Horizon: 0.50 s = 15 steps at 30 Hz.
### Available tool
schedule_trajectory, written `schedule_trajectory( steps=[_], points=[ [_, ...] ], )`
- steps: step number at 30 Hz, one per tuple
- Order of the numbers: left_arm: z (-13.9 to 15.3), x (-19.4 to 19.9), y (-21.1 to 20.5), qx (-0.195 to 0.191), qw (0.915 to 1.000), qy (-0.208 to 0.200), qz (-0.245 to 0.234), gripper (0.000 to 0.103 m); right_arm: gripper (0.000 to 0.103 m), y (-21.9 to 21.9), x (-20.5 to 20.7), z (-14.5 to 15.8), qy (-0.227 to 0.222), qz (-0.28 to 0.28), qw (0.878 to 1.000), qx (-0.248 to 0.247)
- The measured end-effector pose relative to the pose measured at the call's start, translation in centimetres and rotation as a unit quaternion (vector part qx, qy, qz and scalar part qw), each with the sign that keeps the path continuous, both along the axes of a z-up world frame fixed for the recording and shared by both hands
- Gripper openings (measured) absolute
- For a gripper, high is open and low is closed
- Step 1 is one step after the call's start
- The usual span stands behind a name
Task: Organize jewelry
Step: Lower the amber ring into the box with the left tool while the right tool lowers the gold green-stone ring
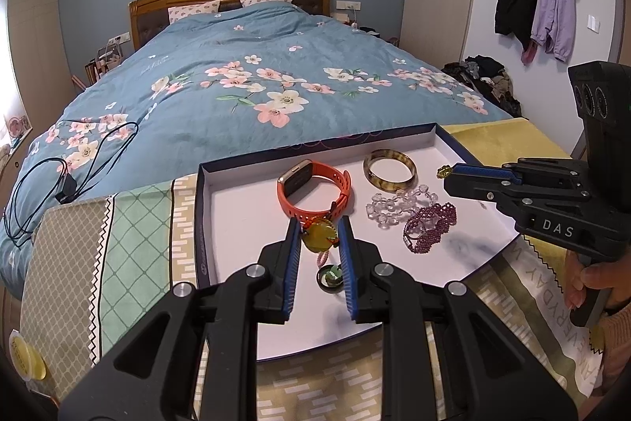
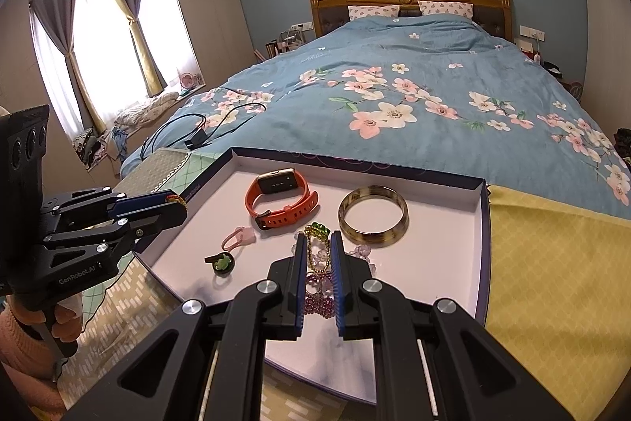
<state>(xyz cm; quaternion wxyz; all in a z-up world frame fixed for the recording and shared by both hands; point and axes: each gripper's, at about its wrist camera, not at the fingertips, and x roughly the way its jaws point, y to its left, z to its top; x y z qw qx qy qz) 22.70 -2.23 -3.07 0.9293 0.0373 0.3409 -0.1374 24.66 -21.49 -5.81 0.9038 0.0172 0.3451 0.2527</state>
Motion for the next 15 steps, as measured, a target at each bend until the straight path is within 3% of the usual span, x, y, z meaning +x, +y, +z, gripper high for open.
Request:
schedule_trajectory(
  steps=[15],
  points=[
    [-0.6,0.9,0.0,0.001,0.9999,0.011,0.008,0.020,0.010,0.4,1.2,-0.8,0.014,-0.006,1.000,-0.009]
  ],
)
